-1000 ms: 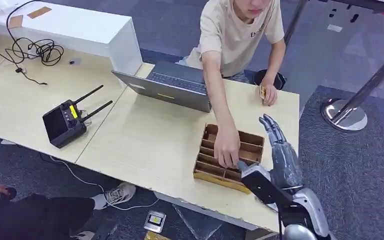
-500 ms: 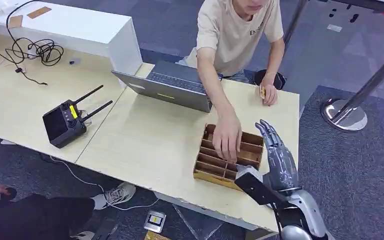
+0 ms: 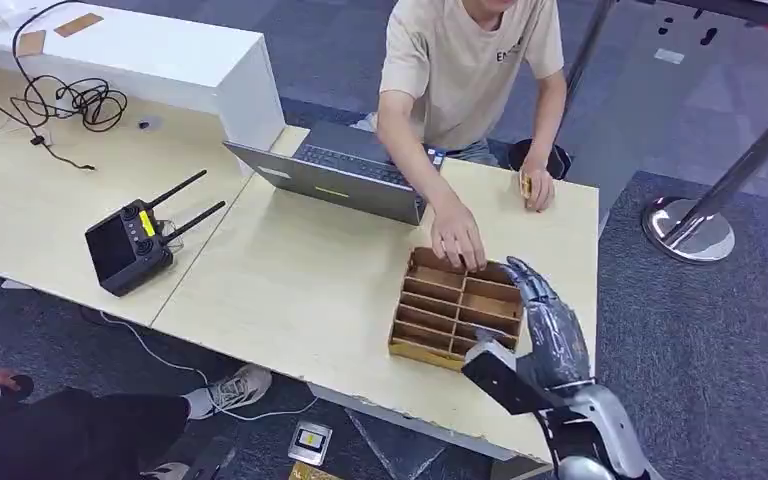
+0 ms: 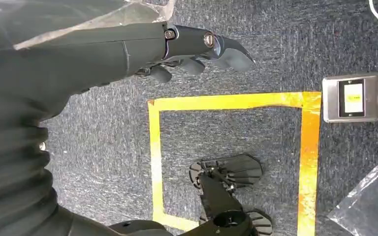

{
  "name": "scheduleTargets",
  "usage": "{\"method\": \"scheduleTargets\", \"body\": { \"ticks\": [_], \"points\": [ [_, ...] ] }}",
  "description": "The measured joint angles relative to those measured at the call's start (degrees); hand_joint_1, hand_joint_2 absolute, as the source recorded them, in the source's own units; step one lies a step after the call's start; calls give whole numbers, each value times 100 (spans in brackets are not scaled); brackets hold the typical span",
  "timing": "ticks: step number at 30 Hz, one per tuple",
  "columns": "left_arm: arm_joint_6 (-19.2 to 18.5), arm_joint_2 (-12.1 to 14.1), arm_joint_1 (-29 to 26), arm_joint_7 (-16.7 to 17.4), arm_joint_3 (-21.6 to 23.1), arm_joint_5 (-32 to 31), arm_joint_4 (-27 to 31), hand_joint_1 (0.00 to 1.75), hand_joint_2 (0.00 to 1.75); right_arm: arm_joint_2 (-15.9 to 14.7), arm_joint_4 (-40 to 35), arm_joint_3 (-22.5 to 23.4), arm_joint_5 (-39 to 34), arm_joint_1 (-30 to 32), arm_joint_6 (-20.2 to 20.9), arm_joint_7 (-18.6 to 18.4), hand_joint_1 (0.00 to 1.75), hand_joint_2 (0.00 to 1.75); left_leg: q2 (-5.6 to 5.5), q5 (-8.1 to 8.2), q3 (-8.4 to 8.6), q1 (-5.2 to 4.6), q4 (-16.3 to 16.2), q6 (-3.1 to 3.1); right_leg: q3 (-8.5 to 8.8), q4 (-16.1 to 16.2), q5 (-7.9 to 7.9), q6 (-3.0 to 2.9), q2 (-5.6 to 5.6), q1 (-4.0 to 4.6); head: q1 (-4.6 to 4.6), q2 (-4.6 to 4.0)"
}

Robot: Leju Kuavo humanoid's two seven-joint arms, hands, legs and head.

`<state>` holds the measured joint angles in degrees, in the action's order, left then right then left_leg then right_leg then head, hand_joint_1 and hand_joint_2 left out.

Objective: Pass the card to the sensor for recognition and then transmit it.

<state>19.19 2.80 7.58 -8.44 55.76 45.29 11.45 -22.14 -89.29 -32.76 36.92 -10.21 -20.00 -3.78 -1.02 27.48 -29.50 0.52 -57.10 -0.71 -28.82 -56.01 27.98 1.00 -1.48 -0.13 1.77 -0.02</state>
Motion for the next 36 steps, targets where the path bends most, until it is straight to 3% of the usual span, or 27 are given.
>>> {"method": "scheduleTargets", "body": {
  "ticks": [9,14,17,18,19,22,24,26,27,28,29,31,32,34,36],
  "points": [
    [0,0,33,59,0,-4,0,0,175,-4,55,-20,-68,2,-53,0,84,175,0,0,0,0,0,0,0,0,0,0,0,0,0,0],
    [0,0,40,61,0,-9,0,0,175,-7,74,-48,-74,3,-61,0,59,175,0,0,0,0,0,0,0,0,0,0,0,0,0,0],
    [0,0,41,61,0,-11,0,0,175,-7,83,-59,-74,8,-68,0,61,175,0,0,0,0,0,0,0,0,0,0,0,0,2,0],
    [0,0,41,61,0,-11,0,0,175,-7,92,-68,-72,11,-68,0,65,175,0,0,0,0,0,0,0,0,0,0,0,0,0,0],
    [0,0,42,63,0,-13,0,0,175,-7,98,-79,-61,13,-70,0,82,175,0,0,0,0,0,0,0,0,0,0,0,0,0,0],
    [0,0,45,68,0,-24,0,0,175,-7,116,-107,66,16,-90,-46,82,175,0,0,0,0,0,0,0,0,0,0,0,0,2,0],
    [0,0,49,70,0,-39,0,0,175,-4,160,-131,208,15,-103,-103,91,175,0,0,-1,0,0,0,0,0,0,0,0,0,0,0],
    [-7,0,54,83,0,-52,0,0,175,-4,221,-153,315,14,-120,-129,110,175,0,0,-1,0,0,0,0,0,0,0,0,0,2,0],
    [-7,0,56,94,0,-55,0,0,175,-2,262,-164,356,12,-129,-146,110,175,0,0,-1,0,0,0,0,0,0,0,0,0,0,0],
    [-9,0,57,94,0,-55,0,0,175,-2,293,-168,376,12,-140,-155,140,175,0,0,-1,0,0,0,1,0,0,0,0,0,2,0],
    [-9,0,58,94,0,-55,0,0,175,-2,352,-181,376,11,-166,-160,141,175,0,0,-1,0,0,0,0,0,0,0,0,0,2,0],
    [-9,0,59,94,0,-57,0,0,175,0,433,-199,372,12,-206,-160,136,175,0,0,-1,0,0,0,0,0,0,0,0,0,0,0],
    [-9,0,60,94,0,-57,0,0,175,0,483,-210,350,11,-238,-151,101,175,0,0,-1,0,0,0,0,0,0,0,0,0,0,0],
    [-7,0,60,94,0,-59,0,0,175,0,568,-227,328,13,-286,-146,89,175,0,0,-1,0,0,0,0,0,0,0,0,0,0,0],
    [-7,0,59,94,0,-61,0,0,175,0,638,-234,310,14,-319,-142,87,175,0,0,-1,0,0,0,0,0,0,0,0,0,2,0]
  ]
}}
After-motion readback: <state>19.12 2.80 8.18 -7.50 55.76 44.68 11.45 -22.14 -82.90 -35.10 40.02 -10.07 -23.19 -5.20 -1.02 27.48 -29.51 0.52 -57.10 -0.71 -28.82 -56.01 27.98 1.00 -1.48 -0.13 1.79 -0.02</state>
